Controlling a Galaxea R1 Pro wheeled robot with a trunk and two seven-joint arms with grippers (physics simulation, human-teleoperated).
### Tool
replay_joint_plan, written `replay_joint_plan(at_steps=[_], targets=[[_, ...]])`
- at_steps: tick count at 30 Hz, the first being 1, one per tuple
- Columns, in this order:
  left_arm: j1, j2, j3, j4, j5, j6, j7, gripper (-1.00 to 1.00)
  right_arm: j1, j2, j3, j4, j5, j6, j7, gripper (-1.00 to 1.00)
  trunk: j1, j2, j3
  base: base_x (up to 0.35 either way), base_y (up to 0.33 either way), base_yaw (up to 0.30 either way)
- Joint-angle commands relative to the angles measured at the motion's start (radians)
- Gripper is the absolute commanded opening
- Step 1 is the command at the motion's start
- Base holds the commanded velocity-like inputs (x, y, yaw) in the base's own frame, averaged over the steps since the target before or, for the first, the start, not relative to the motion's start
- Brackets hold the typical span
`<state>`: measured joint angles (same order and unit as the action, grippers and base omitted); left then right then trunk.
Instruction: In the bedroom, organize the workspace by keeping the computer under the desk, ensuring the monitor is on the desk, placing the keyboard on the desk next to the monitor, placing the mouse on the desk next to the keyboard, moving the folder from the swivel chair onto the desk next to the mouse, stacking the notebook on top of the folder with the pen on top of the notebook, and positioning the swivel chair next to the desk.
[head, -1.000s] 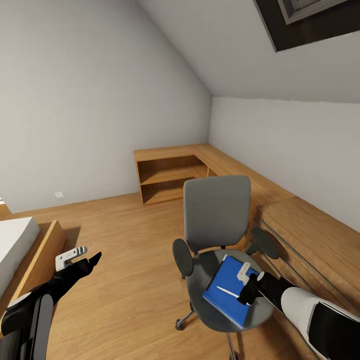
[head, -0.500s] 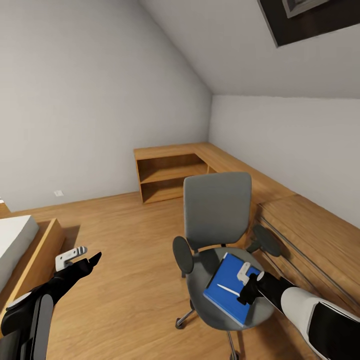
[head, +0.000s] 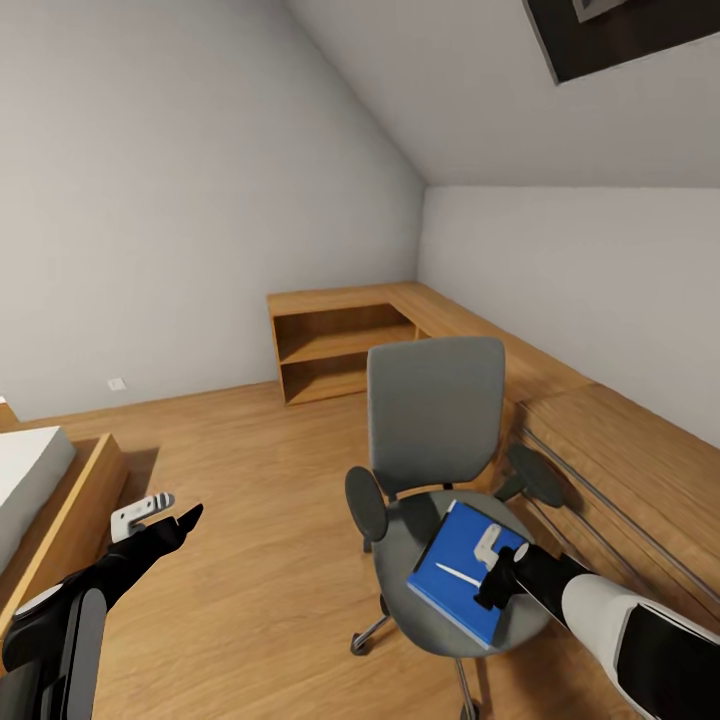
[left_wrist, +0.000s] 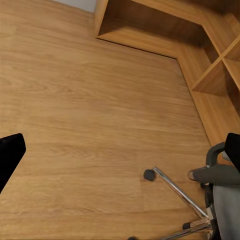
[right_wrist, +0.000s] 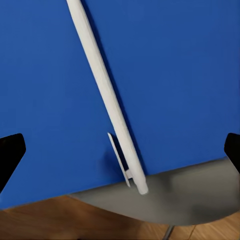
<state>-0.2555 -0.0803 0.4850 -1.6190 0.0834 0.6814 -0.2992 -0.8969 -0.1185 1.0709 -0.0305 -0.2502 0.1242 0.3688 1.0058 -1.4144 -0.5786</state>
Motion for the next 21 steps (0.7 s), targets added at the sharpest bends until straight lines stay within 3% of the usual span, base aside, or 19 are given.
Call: replay_joint_plan(at_steps=[1, 14, 21], targets=[[-0.001, -0.001, 0.003, -0.001, 0.009, 0.009, -0.002, 1.00, 0.000, -0.001, 0.007, -0.003, -0.011, 0.008, 0.002, 1.00, 0.004, -0.008, -0.004, 0.000, 0.000, 0.000], [-0.001, -0.002, 0.003, -0.001, 0.008, 0.009, -0.001, 1.00, 0.007, -0.002, 0.006, -0.003, -0.011, 0.006, 0.002, 1.00, 0.054, -0.099, -0.045, 0.000, 0.000, 0.000], [-0.001, -0.003, 0.003, 0.001, 0.005, 0.008, -0.001, 1.00, 0.007, -0.003, 0.006, -0.003, -0.011, 0.005, 0.002, 1.00, 0.054, -0.099, -0.045, 0.000, 0.000, 0.000]])
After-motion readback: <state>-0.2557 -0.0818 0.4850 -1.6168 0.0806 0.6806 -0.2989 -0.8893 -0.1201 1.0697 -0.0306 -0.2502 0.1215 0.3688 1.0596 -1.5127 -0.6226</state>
